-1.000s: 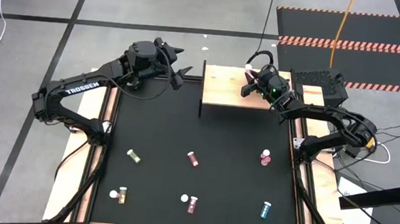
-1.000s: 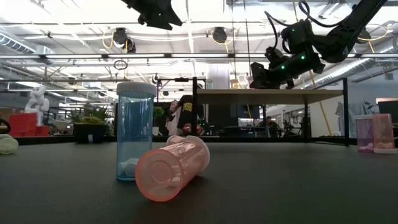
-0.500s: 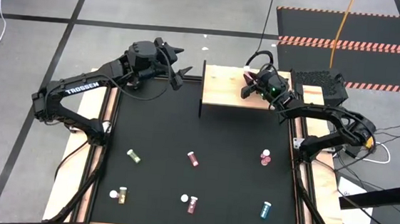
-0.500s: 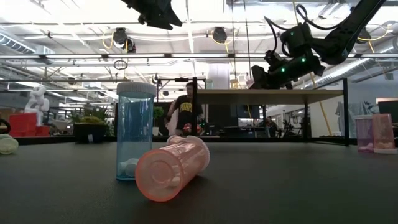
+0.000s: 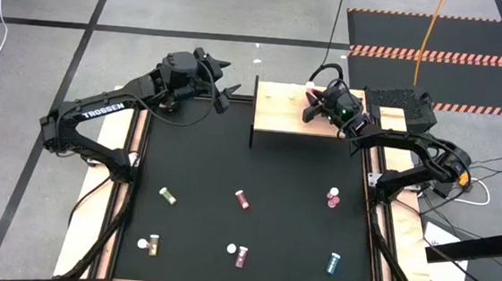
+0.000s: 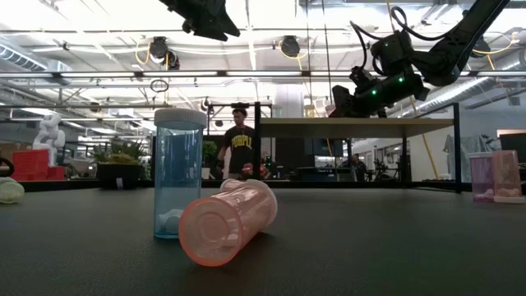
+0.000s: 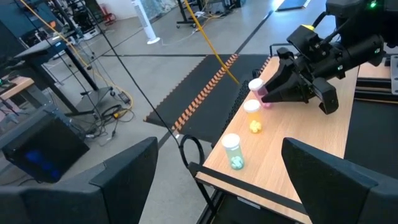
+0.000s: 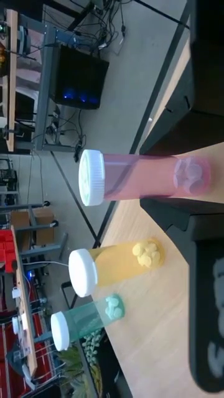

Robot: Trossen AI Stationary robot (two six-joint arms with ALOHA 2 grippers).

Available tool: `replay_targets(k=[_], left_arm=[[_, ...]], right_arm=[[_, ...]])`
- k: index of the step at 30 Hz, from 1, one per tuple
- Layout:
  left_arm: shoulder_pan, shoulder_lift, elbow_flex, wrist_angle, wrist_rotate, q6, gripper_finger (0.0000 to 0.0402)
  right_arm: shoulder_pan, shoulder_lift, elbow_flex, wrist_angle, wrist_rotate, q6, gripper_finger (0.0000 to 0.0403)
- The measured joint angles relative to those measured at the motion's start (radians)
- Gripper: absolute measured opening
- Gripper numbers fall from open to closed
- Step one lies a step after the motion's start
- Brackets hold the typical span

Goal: Pick and place medicine bottles onto shelf by color
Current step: Put the left pink pill bottle on the shelf

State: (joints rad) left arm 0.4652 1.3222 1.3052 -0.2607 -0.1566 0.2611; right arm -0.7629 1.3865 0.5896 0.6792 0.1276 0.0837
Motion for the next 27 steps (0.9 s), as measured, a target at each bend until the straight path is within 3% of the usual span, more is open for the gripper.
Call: replay_targets(k=[10, 20, 27], left_arm=[[0.000, 0.000, 0.000, -0.001, 0.000, 0.007, 0.0340], [0.000, 0.000, 0.000, -0.007, 0.000, 0.018, 0.0340], [0.000, 0.000, 0.000, -0.006, 0.000, 0.019, 0.0340]], right_arm=[[-0.004, 0.000, 0.000, -0.011, -0.001, 0.002, 0.0102], [-0.004, -0.001, -0.001, -0.031, 0.000, 0.002, 0.0146], [-0.004, -0.004, -0.001, -0.036, 0.001, 0.002, 0.0153]])
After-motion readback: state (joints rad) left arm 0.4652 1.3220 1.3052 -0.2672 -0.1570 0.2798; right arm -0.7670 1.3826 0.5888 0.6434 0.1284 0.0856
